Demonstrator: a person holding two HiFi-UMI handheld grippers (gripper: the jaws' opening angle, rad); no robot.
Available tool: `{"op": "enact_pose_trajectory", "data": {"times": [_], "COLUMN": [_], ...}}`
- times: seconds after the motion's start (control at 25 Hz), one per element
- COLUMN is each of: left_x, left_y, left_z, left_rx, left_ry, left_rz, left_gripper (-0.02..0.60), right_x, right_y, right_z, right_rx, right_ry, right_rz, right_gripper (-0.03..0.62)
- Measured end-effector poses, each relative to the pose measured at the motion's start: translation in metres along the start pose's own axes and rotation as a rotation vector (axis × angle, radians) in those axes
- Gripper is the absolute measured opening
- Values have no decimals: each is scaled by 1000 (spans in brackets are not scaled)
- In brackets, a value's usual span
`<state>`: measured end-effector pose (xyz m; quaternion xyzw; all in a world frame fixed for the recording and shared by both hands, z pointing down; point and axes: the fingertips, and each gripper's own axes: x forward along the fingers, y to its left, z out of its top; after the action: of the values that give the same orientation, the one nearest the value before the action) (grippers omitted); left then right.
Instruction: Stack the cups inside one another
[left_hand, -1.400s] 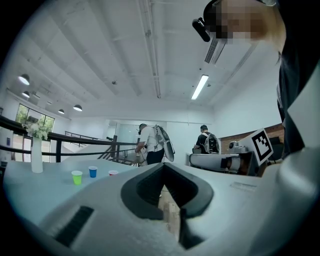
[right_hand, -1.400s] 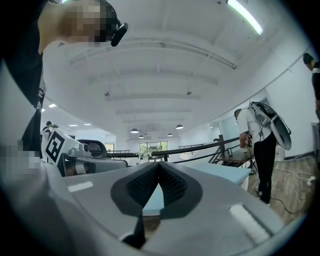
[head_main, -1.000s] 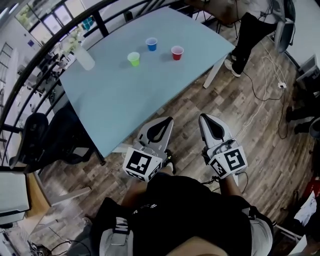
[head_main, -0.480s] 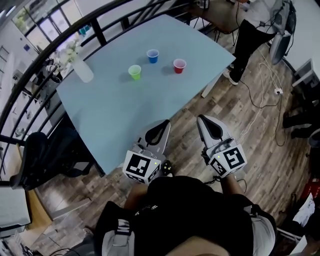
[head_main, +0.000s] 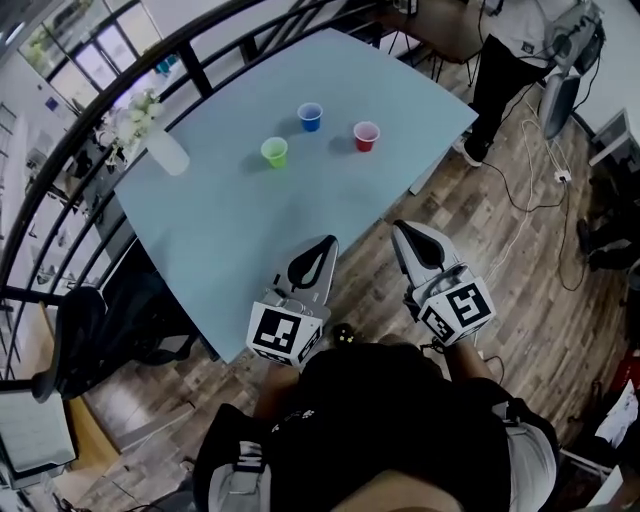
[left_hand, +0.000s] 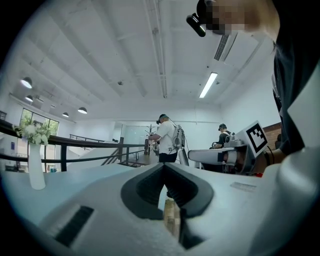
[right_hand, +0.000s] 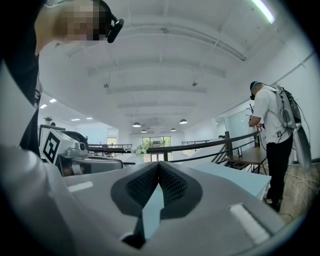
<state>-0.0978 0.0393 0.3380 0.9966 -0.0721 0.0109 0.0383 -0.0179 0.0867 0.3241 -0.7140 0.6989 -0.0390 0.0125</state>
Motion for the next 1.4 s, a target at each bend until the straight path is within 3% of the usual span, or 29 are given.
{"op": "enact_pose_trajectory", "data": {"times": [0.48, 0.76, 0.96, 1.4], "left_x": [-7, 6, 12, 65], "left_y": [42, 81, 84, 111], "left_z": [-8, 2, 10, 21], "left_rx": [-23, -18, -3, 8], "left_ry": [6, 8, 1, 13], "left_rz": [134, 287, 401, 508], "left_gripper": [-8, -8, -8, -8], "right_x": [49, 102, 121, 172], "right_y": [-7, -25, -35, -83], "right_z": [-2, 3, 10, 28], "right_rx": [-5, -2, 6, 4], "right_ry": [8, 15, 4, -7], "right_rz": [91, 223, 327, 444], "right_gripper": [12, 12, 12, 12]}}
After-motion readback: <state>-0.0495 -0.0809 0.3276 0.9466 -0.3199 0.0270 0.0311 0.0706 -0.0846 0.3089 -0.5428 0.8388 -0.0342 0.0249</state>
